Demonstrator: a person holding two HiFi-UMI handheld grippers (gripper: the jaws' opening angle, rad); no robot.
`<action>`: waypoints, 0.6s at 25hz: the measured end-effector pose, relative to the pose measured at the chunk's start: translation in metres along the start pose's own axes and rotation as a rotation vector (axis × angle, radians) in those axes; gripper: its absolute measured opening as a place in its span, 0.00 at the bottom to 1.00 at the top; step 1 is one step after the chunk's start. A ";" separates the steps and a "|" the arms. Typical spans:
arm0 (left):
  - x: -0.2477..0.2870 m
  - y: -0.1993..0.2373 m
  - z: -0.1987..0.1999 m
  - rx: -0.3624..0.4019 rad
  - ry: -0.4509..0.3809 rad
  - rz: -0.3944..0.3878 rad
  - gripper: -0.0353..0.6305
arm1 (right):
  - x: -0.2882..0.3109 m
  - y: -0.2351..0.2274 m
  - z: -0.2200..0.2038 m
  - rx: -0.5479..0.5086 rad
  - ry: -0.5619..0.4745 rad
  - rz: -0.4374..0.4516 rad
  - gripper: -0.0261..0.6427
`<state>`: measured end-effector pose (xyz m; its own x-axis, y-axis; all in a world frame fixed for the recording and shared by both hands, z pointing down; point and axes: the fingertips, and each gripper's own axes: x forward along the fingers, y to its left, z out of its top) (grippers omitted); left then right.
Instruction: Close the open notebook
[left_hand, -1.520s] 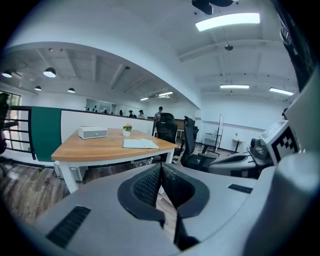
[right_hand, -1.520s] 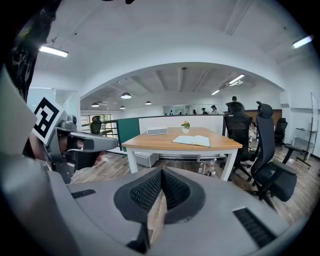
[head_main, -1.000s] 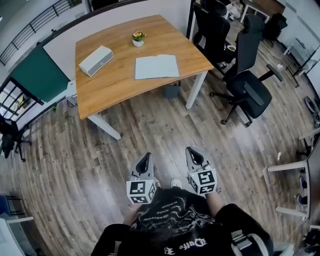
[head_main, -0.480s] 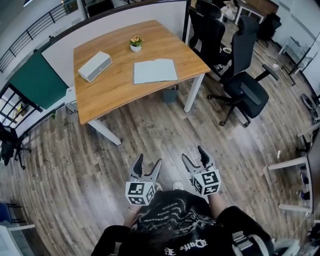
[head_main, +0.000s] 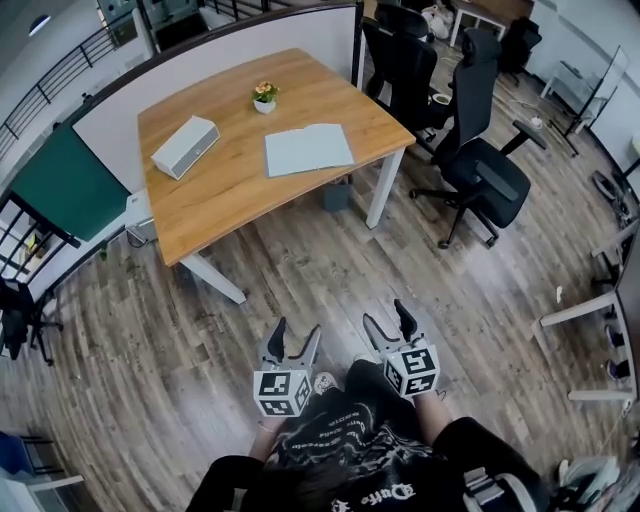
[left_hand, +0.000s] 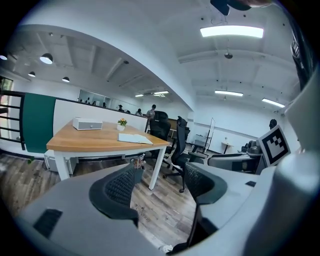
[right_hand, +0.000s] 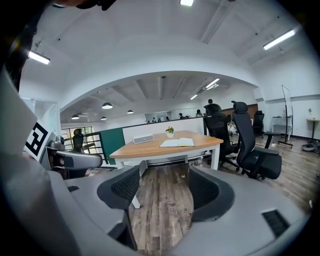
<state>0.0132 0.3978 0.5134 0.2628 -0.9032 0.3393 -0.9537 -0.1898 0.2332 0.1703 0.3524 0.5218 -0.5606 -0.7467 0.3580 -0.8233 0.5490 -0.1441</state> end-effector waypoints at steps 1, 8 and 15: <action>0.000 0.000 0.000 -0.001 0.001 -0.003 0.55 | -0.001 0.001 -0.001 0.000 0.004 -0.004 0.48; 0.016 0.003 -0.005 0.000 0.026 -0.017 0.55 | 0.007 -0.016 -0.010 0.048 0.033 -0.036 0.48; 0.064 0.016 0.013 -0.025 0.022 0.029 0.55 | 0.064 -0.051 0.009 0.043 0.059 0.016 0.48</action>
<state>0.0129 0.3317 0.5274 0.2389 -0.8996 0.3657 -0.9569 -0.1541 0.2460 0.1753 0.2733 0.5438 -0.5681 -0.7141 0.4090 -0.8183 0.5429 -0.1889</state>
